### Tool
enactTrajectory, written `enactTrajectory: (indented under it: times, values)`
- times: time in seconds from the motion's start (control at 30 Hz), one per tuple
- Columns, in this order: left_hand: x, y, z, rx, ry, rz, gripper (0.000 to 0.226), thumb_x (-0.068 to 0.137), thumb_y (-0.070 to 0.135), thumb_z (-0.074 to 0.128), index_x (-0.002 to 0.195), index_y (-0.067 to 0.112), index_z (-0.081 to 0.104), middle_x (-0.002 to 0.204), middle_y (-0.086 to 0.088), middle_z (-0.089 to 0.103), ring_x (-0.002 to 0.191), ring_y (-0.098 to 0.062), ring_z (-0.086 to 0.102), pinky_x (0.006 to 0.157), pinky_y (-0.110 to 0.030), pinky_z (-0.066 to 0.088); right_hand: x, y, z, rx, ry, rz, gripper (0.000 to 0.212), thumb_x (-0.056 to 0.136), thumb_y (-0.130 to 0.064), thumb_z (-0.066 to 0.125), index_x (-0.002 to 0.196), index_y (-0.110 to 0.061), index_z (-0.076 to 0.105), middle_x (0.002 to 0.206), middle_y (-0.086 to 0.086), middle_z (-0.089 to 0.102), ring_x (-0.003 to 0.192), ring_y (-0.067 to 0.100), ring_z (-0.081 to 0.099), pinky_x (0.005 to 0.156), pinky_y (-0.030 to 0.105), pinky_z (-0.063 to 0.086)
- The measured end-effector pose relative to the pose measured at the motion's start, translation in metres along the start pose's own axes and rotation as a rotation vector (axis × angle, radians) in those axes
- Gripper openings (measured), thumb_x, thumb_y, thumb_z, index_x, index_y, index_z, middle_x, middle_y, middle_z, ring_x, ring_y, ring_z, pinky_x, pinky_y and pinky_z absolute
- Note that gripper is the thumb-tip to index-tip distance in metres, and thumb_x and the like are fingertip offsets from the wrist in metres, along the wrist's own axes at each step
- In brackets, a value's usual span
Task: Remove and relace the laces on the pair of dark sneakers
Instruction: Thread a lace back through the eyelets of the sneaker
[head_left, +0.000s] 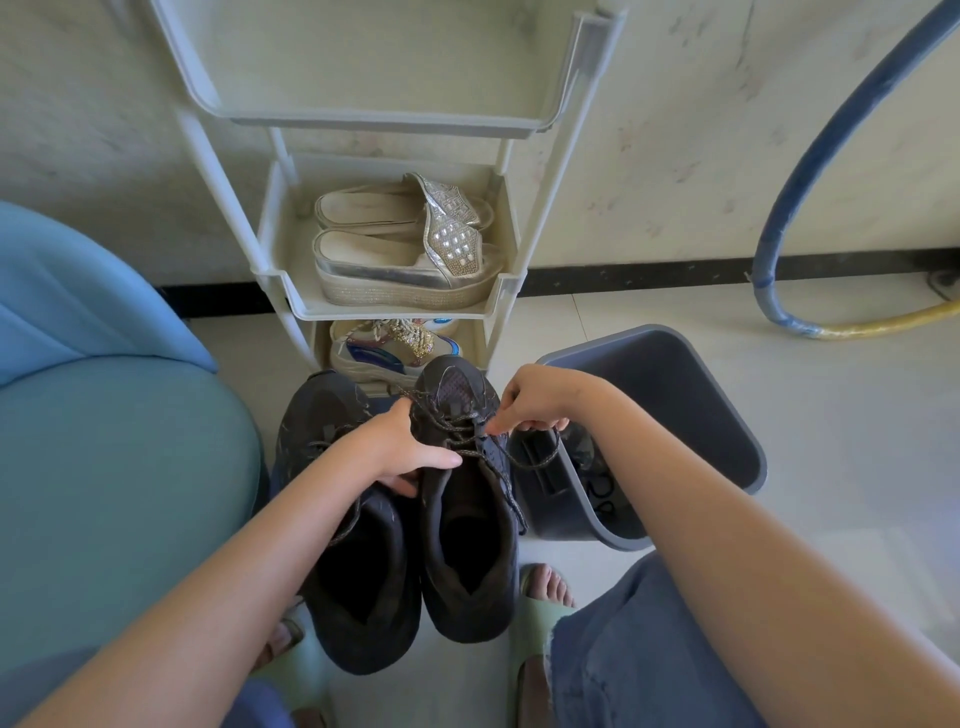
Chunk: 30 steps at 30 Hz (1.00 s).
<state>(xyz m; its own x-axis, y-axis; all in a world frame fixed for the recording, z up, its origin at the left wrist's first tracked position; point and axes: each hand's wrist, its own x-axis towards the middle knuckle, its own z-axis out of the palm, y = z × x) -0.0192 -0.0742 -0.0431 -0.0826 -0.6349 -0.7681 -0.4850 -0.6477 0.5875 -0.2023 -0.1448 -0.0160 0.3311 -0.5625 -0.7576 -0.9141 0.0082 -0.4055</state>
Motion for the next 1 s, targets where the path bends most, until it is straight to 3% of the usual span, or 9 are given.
enactTrajectory:
  times: [0.1,0.27,0.4,0.47,0.6,0.67,0.77,0.93,1.0]
  values:
    - [0.000,-0.002,0.000,-0.055,-0.010,-0.002,0.112,0.069,0.027,0.083,0.151,0.031,0.006,0.147,-0.005,0.038,0.105,-0.027,0.062,0.078,-0.043,0.059,0.004,0.000,0.005,0.035,-0.053,-0.005,0.036,0.089,-0.035,0.065,0.066,-0.010,0.054,0.045,-0.006,0.042,0.036,0.008,0.030,0.043,0.018,0.031]
    - [-0.004,0.001,0.004,0.016,0.013,0.010,0.117,0.077,0.024,0.078,0.148,0.035,-0.014,0.152,-0.008,0.030,0.105,-0.024,0.058,0.069,-0.037,0.059,0.007,-0.002,0.007,0.046,-0.116,-0.018,0.033,0.089,-0.034,0.066,0.073,-0.008,0.055,0.052,-0.001,0.042,0.040,0.009,0.031,0.045,0.019,0.030]
    - [-0.004,0.003,0.004,0.018,0.005,-0.005,0.114,0.079,0.019,0.076,0.149,0.037,-0.012,0.155,-0.007,0.021,0.107,-0.029,0.059,0.074,-0.041,0.059,0.005,0.001,0.005,0.129,-0.118,-0.008,0.023,0.089,-0.030,0.066,0.088,-0.008,0.059,0.057,-0.002,0.047,0.040,0.007,0.031,0.040,0.016,0.028]
    - [-0.003,0.003,0.002,0.010,-0.008,-0.011,0.110,0.078,0.017,0.075,0.151,0.036,-0.005,0.151,-0.008,0.030,0.103,-0.030,0.061,0.073,-0.043,0.059,0.002,0.003,0.000,0.145,-0.091,-0.011,0.018,0.090,-0.026,0.066,0.086,-0.009,0.060,0.058,-0.002,0.049,0.038,0.006,0.031,0.039,0.015,0.029]
    - [-0.003,0.001,-0.002,0.008,-0.023,0.006,0.107,0.078,0.012,0.071,0.150,0.038,-0.004,0.147,-0.006,0.034,0.092,-0.031,0.068,0.076,-0.044,0.059,-0.013,0.007,-0.018,0.114,0.074,-0.025,0.014,0.091,-0.020,0.058,0.079,-0.011,0.059,0.060,-0.003,0.050,0.039,0.005,0.034,0.039,0.013,0.031]
    - [-0.003,0.001,-0.003,0.012,-0.033,0.009,0.108,0.079,0.010,0.069,0.149,0.040,-0.007,0.148,-0.008,0.035,0.089,-0.031,0.069,0.077,-0.043,0.059,-0.021,0.008,-0.027,0.200,0.301,-0.060,0.016,0.089,-0.019,0.055,0.077,-0.010,0.057,0.059,-0.002,0.047,0.045,0.007,0.036,0.044,0.014,0.033]
    - [-0.006,0.002,-0.002,0.007,-0.038,0.018,0.096,0.080,0.009,0.067,0.151,0.034,0.007,0.149,-0.008,0.035,0.083,-0.029,0.071,0.076,-0.041,0.059,-0.029,0.010,-0.037,0.409,0.632,-0.084,0.016,0.089,-0.021,0.057,0.082,-0.008,0.060,0.066,0.001,0.050,0.056,0.010,0.041,0.053,0.019,0.035]
    - [-0.013,0.007,0.001,0.044,-0.015,0.001,0.078,0.084,0.015,0.066,0.150,0.021,0.025,0.150,-0.008,0.031,0.093,-0.027,0.067,0.079,-0.040,0.058,-0.014,0.004,-0.020,0.141,0.595,-0.092,0.039,0.088,-0.032,0.061,0.123,-0.016,0.054,0.113,0.002,0.055,0.093,0.018,0.058,0.073,0.026,0.047]
    - [-0.015,0.007,0.003,0.066,-0.011,0.007,0.081,0.083,0.020,0.070,0.150,0.017,0.025,0.142,-0.004,0.038,0.098,-0.025,0.062,0.078,-0.040,0.059,-0.008,-0.002,-0.012,0.006,0.571,-0.155,0.037,0.089,-0.027,0.060,0.125,-0.018,0.057,0.118,0.001,0.050,0.101,0.018,0.055,0.082,0.026,0.044]
